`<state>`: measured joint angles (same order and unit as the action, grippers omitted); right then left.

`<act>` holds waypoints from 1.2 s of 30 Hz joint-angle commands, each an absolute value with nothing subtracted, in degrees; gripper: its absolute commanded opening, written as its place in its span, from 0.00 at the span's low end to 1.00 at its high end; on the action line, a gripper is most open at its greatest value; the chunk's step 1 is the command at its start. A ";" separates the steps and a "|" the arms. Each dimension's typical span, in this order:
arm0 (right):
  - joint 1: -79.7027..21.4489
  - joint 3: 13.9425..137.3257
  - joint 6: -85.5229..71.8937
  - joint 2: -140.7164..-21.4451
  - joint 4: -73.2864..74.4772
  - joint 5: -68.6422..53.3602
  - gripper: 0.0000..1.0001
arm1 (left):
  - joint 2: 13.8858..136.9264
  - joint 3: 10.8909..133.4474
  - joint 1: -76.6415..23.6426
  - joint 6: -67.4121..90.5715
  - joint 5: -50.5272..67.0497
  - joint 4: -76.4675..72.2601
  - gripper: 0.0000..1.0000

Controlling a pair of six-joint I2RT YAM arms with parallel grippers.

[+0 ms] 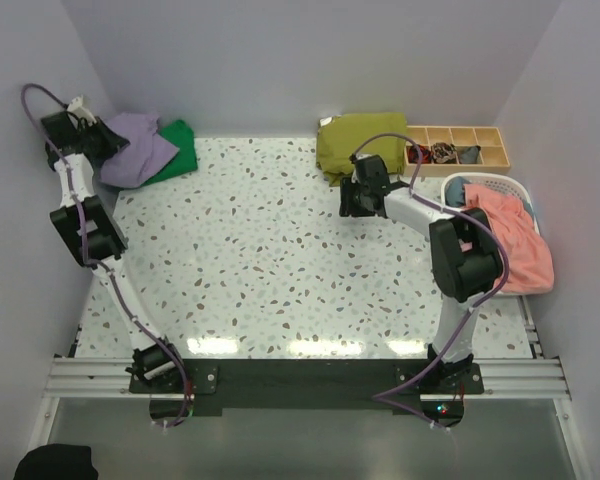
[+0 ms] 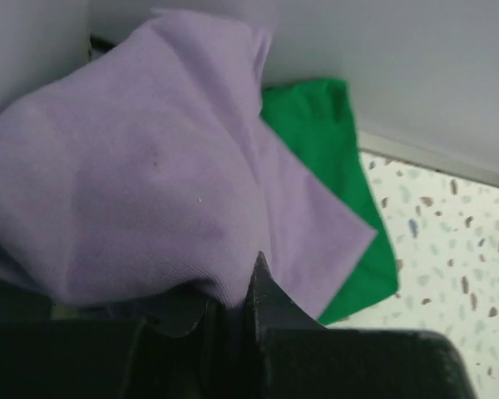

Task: Fold and stack the t-shirts
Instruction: Put the neatly folded tshirt into the corner of the board with the left arm

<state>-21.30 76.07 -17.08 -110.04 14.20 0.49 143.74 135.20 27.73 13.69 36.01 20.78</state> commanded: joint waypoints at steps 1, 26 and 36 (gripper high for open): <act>-21.01 77.70 -17.23 -111.01 13.80 0.09 0.47 | 152.29 134.11 27.77 18.62 40.77 15.56 0.00; -21.00 75.50 -18.63 -111.71 10.81 -4.22 0.47 | 128.67 130.60 10.46 30.66 59.86 2.91 0.00; -20.92 77.08 -17.93 -113.73 12.48 -4.31 0.47 | 136.67 136.06 14.31 33.49 60.12 -3.85 0.00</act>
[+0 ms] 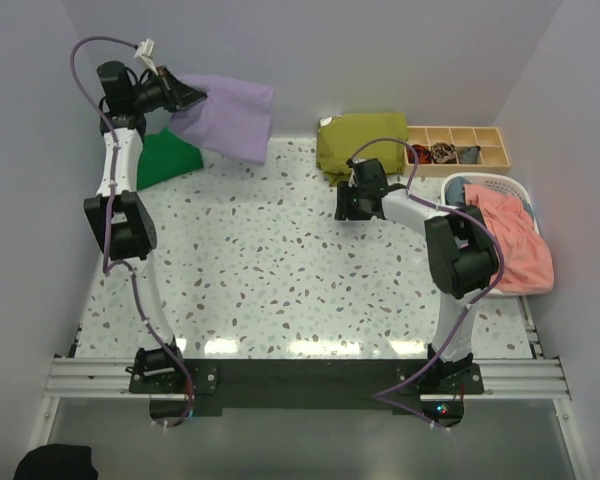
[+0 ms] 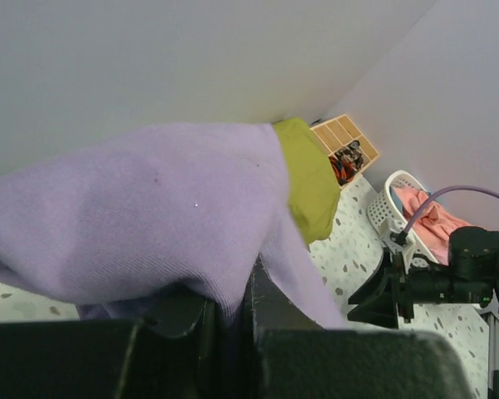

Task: Fold and stack the t-shirts
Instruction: Put the neatly folded tshirt into the corner of the board with the left arm

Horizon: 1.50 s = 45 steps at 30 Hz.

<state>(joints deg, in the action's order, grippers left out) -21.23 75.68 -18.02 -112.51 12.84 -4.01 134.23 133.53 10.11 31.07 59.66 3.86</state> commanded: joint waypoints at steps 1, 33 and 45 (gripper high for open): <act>-21.00 77.25 -17.93 -114.08 12.48 -4.48 0.47 | 137.28 135.97 14.85 33.49 59.86 -4.65 0.00; -21.09 71.54 -16.96 -103.02 11.33 -0.44 0.53 | 107.59 110.21 16.88 5.10 2.73 13.26 1.00; -24.08 65.22 -14.95 -84.91 16.51 7.37 0.99 | 89.14 86.94 -9.64 12.48 12.85 11.96 1.00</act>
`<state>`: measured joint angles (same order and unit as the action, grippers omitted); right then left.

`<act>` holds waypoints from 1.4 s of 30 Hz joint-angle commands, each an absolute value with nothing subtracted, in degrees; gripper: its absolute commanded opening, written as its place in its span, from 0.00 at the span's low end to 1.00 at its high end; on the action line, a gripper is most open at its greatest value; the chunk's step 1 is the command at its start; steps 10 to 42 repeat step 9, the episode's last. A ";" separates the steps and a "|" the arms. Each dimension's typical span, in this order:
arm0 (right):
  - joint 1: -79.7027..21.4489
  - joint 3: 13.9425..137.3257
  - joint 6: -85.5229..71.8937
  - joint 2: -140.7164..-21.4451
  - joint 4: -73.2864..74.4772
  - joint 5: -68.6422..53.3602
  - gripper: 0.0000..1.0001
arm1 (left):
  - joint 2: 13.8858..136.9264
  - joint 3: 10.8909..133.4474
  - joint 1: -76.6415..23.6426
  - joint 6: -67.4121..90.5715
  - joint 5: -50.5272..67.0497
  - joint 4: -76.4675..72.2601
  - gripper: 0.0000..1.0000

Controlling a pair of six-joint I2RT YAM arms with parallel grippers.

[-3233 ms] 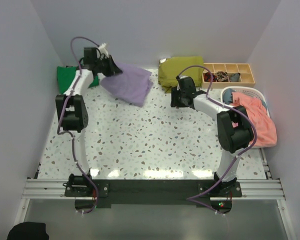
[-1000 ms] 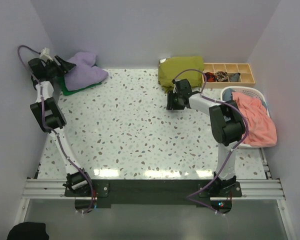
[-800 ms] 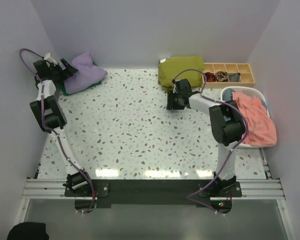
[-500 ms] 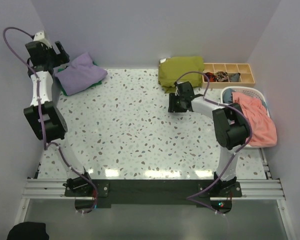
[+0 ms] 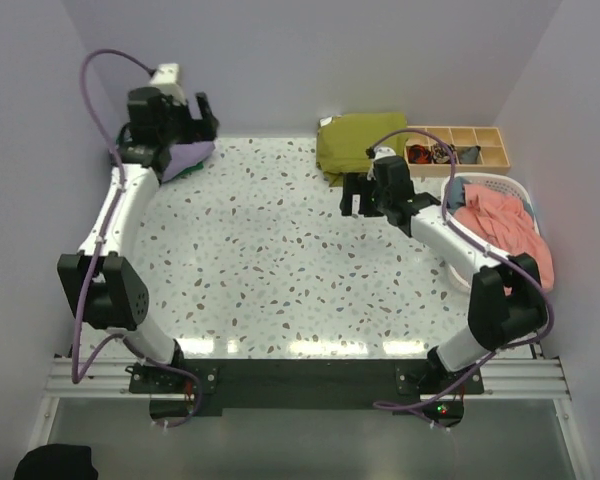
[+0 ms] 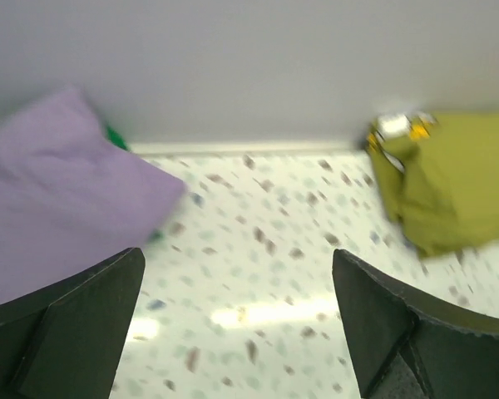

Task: Fold and stack the t-shirts
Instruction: Put the neatly folded tshirt into the corner of the board with the left arm

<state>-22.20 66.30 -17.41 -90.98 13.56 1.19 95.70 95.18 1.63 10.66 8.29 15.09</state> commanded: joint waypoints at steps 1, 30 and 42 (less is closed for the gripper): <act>-24.69 63.47 -14.85 -83.25 17.48 9.21 0.99 | 85.90 82.92 -12.19 12.48 10.13 11.00 1.00; -28.74 49.41 -18.27 -60.24 19.59 23.71 0.99 | 64.62 56.63 -27.06 18.36 0.36 3.88 1.00; -28.74 49.41 -18.27 -60.24 19.59 23.71 0.99 | 64.62 56.63 -27.06 18.36 0.36 3.88 1.00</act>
